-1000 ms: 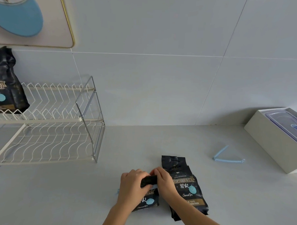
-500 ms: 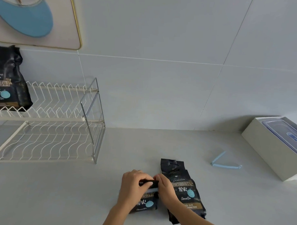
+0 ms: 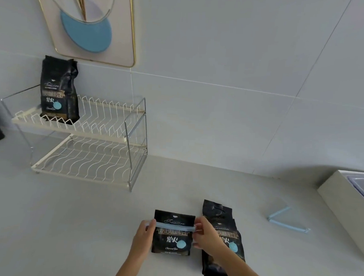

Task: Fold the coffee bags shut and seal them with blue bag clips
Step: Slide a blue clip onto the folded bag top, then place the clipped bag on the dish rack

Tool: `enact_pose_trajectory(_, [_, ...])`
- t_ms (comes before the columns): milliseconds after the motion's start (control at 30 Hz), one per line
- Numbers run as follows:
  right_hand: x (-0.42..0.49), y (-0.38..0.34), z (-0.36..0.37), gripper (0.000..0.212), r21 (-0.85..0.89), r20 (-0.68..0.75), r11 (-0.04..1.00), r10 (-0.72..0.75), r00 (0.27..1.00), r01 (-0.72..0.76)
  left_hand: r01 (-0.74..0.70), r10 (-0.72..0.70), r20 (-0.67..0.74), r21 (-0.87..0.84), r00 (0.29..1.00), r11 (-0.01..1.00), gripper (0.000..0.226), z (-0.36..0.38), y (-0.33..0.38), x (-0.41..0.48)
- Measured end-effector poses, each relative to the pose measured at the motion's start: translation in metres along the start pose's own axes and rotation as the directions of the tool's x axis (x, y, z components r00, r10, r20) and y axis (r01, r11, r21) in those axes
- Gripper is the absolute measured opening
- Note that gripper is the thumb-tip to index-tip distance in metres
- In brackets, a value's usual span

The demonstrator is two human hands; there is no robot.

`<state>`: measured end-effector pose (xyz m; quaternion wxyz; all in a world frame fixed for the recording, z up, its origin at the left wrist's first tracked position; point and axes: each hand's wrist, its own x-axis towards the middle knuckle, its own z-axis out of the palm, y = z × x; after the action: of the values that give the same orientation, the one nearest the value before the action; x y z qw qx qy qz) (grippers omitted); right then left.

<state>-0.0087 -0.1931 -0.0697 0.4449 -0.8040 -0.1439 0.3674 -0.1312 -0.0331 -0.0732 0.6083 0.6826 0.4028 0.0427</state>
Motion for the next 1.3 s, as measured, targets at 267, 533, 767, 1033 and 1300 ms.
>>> enact_pose_trajectory(267, [-0.007,-0.026,-0.001,0.02,0.071,0.01,0.987,-0.147,0.989,0.146,-0.179,0.154,-0.22,-0.099,0.963,0.979,0.023,-0.01,0.025,-0.039])
enact_pose_trajectory(533, [-0.026,-0.094,0.011,0.012,0.291,0.033,0.908,-0.325,0.945,0.302,-0.367,0.284,-0.357,-0.191,0.89,0.91,0.022,-0.056,0.048,-0.064])
enact_pose_trajectory(767, [-0.023,-0.172,0.023,0.009,0.348,-0.011,0.838,-0.446,0.895,0.421,-0.473,0.28,-0.475,-0.357,0.834,0.805,0.019,-0.1,0.088,-0.052])
enact_pose_trajectory(1033, [0.006,-0.285,0.049,0.022,0.39,-0.114,0.723,-0.576,0.809,0.57,-0.596,0.41,-0.468,-0.373,0.783,0.711,0.016,-0.188,0.167,-0.021])
enact_pose_trajectory(1300, [0.059,-0.404,0.092,0.014,0.323,-0.192,0.651,-0.666,0.721,0.687,-0.618,0.524,-0.329,-0.374,0.785,0.691,0.035,-0.302,0.243,0.061])
